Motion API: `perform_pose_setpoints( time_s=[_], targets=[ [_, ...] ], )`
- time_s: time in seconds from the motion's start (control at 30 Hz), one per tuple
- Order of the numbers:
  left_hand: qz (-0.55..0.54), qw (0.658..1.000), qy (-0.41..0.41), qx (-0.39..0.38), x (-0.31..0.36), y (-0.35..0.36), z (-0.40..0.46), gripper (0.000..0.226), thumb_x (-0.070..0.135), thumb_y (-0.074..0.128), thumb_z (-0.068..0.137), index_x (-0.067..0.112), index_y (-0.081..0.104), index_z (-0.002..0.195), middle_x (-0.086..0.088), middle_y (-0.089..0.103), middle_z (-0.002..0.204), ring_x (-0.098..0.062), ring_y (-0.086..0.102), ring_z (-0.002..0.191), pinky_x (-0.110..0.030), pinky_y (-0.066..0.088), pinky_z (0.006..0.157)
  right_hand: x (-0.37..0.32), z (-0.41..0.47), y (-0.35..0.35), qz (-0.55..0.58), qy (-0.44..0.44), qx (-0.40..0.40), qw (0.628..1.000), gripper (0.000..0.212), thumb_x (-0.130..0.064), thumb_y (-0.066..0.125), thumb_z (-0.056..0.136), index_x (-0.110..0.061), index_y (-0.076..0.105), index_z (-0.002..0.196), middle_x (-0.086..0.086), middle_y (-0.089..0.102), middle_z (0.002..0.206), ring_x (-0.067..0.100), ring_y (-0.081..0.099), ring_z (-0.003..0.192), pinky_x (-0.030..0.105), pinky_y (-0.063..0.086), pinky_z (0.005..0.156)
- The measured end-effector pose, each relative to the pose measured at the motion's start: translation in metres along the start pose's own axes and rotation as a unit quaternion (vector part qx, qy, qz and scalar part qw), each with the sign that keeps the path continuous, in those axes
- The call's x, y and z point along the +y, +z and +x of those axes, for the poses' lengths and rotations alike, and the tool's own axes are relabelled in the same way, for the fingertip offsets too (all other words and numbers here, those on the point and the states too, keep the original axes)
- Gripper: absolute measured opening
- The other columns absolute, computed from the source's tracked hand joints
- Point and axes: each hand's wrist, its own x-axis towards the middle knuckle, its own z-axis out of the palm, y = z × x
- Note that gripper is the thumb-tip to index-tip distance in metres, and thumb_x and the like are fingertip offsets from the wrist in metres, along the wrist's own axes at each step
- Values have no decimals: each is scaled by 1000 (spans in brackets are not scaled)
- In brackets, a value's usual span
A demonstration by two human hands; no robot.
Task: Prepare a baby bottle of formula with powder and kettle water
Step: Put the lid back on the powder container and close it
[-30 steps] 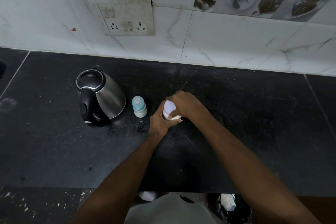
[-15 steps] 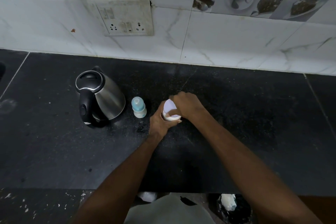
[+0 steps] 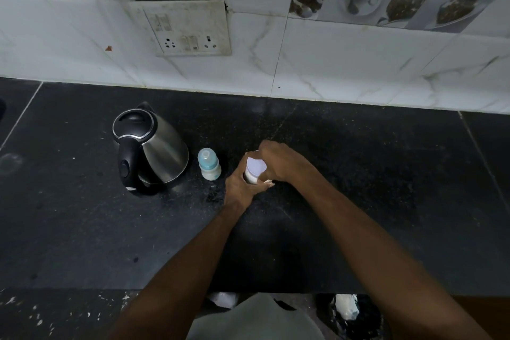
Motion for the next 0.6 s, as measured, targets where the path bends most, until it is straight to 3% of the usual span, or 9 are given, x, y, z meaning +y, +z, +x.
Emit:
perform_pose_setpoints(
  time_s=[0.1,0.17,0.37,0.5,0.6],
  targets=[
    [4,1000,11,1,5,-1,-4,109,44,99,52,25,52,149,1,67,139,-16,63,128,-44,52,112,-2,-2,-5,-51,-26,0,998,54,-27,75,89,-2,56,133,19,57,123,38,64,105,35,44,75],
    [7,1000,21,-2,7,-2,-5,102,31,99,61,24,51,150,-1,66,140,-18,62,129,-46,51,113,-2,-2,-5,-112,-85,2,990,65,-40,71,91,-11,48,144,19,53,129,38,63,104,38,50,76],
    [22,999,41,8,4,0,-5,97,39,99,61,28,53,146,7,69,132,-11,65,123,-43,54,107,17,11,-6,-253,-219,-9,942,71,-63,43,100,-23,29,157,19,40,147,34,57,109,43,52,77],
    [25,999,39,10,8,2,-5,102,56,91,53,28,53,143,5,69,129,-13,65,120,-40,55,107,21,18,7,-244,-213,-6,946,70,-65,42,99,-24,31,155,21,46,137,35,62,99,40,47,68],
    [17,999,31,14,4,4,-1,107,57,90,53,27,51,148,3,68,135,-16,65,125,-44,53,109,23,16,14,-208,-186,1,960,73,-64,46,98,-23,29,156,21,49,129,37,65,93,38,46,68]
  ],
)
